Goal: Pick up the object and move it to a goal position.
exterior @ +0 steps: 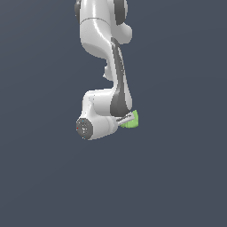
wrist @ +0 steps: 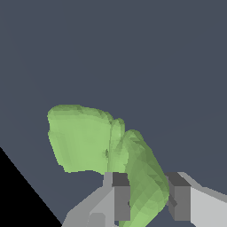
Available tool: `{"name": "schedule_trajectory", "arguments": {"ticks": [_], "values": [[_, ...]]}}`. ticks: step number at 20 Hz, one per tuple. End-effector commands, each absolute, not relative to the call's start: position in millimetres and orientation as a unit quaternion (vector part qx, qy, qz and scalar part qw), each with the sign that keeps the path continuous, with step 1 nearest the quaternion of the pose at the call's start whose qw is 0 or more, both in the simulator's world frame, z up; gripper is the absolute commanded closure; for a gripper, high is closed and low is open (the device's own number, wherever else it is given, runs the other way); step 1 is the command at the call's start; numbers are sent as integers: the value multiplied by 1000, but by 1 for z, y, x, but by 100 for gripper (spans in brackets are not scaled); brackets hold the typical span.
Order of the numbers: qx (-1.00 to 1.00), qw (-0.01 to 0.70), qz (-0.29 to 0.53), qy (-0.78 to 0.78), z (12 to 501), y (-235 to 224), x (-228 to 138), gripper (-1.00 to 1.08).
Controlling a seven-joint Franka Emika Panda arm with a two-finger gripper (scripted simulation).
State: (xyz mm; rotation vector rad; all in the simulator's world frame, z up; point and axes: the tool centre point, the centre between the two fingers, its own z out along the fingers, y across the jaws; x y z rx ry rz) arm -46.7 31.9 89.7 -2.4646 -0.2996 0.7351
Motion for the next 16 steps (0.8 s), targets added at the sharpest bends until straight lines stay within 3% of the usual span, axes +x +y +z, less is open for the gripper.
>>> {"name": "schedule_trajectory", "arguments": {"ticks": [1, 10, 16], "values": [[-916, 272, 273, -111, 98, 54, -54, 108], [-916, 273, 273, -111, 124, 121, -73, 108], [-916, 273, 273, -112, 131, 140, -77, 108]]}}
